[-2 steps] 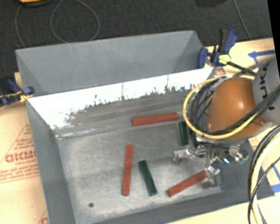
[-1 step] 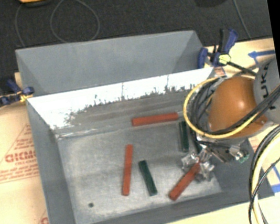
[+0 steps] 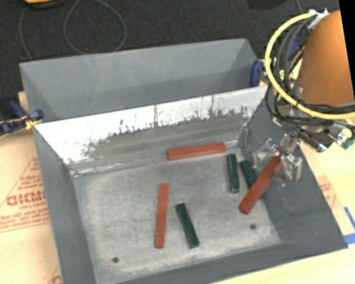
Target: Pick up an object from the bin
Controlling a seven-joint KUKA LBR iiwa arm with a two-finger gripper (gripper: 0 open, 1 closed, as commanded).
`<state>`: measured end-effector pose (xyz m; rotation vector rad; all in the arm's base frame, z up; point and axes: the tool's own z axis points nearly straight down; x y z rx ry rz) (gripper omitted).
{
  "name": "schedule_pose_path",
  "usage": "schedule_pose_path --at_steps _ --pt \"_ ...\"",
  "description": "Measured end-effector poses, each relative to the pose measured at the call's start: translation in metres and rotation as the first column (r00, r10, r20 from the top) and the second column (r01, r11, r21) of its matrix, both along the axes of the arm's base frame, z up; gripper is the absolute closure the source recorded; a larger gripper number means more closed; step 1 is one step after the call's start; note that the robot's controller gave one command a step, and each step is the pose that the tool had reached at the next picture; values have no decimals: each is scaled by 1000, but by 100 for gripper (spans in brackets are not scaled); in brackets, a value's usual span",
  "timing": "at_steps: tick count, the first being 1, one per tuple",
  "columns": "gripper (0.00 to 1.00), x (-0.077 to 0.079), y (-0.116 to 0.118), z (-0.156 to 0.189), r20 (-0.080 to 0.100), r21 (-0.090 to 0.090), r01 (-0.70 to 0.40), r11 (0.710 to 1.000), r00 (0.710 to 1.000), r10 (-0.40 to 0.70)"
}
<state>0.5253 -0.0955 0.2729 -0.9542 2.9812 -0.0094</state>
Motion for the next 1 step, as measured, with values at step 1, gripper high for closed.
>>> schedule_pose_path --at_steps 1 --pt "100 -7 -6 12 -6 3 80 997 997 -80"
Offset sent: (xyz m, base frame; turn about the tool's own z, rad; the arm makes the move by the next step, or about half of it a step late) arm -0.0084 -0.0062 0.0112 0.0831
